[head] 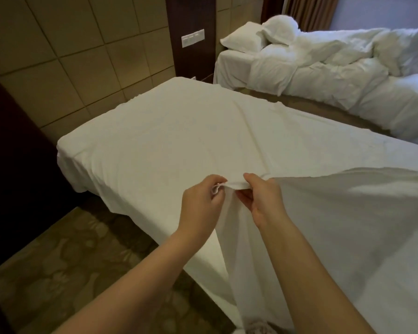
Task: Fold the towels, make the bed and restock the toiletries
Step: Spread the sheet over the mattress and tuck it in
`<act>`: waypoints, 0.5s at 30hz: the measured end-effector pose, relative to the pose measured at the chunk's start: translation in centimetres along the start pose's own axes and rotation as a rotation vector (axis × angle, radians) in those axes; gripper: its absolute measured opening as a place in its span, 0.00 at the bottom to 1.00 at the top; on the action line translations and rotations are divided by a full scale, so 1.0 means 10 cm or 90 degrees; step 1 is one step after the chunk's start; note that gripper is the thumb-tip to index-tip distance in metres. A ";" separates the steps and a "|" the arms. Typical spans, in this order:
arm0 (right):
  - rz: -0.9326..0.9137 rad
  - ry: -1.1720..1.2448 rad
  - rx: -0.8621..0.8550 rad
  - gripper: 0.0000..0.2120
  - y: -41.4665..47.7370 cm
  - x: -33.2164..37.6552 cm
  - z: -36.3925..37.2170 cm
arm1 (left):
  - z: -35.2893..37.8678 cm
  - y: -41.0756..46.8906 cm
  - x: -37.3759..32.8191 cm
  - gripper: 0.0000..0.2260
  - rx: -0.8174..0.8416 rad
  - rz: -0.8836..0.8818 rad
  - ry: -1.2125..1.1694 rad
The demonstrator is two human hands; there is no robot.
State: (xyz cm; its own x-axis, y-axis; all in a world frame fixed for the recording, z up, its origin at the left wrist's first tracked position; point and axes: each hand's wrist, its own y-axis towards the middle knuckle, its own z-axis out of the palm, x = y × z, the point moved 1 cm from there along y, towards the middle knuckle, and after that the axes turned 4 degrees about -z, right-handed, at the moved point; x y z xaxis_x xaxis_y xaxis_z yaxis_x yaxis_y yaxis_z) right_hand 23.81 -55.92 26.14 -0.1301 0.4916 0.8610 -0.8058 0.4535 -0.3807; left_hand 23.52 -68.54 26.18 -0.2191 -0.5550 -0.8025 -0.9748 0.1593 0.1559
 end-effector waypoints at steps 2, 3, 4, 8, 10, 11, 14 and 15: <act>-0.012 -0.041 -0.009 0.03 0.17 -0.14 0.34 | -0.22 0.26 0.24 0.07 0.019 -0.037 -0.024; -0.019 -0.055 -0.013 0.06 0.28 -0.21 0.52 | -0.31 0.38 0.38 0.07 0.032 -0.049 -0.030; -0.025 -0.067 -0.015 0.09 0.40 -0.29 0.70 | -0.40 0.50 0.51 0.07 0.040 -0.056 -0.034; -0.046 -0.108 0.018 0.14 0.94 -0.65 1.53 | -0.79 1.10 1.12 0.09 0.019 -0.096 -0.034; -0.050 -0.130 0.035 0.14 1.23 -0.85 1.97 | -1.01 1.43 1.43 0.09 -0.010 -0.122 -0.036; -0.046 -0.136 0.040 0.13 1.40 -0.94 2.21 | -1.13 1.60 1.59 0.08 -0.020 -0.139 -0.042; -0.035 -0.181 0.038 0.08 1.82 -1.18 2.93 | -1.50 2.13 2.07 0.09 -0.030 -0.222 -0.041; -0.037 -0.194 0.050 0.07 1.94 -1.26 3.20 | -1.65 2.30 2.24 0.10 -0.042 -0.243 -0.039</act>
State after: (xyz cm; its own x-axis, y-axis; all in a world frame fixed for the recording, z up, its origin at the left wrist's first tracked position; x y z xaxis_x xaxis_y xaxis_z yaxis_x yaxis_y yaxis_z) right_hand -8.69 -77.11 18.67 -0.2406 0.2155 0.9464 -0.8577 0.4092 -0.3113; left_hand -4.46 -90.73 21.29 0.1608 -0.5142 -0.8424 -0.9867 -0.1037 -0.1251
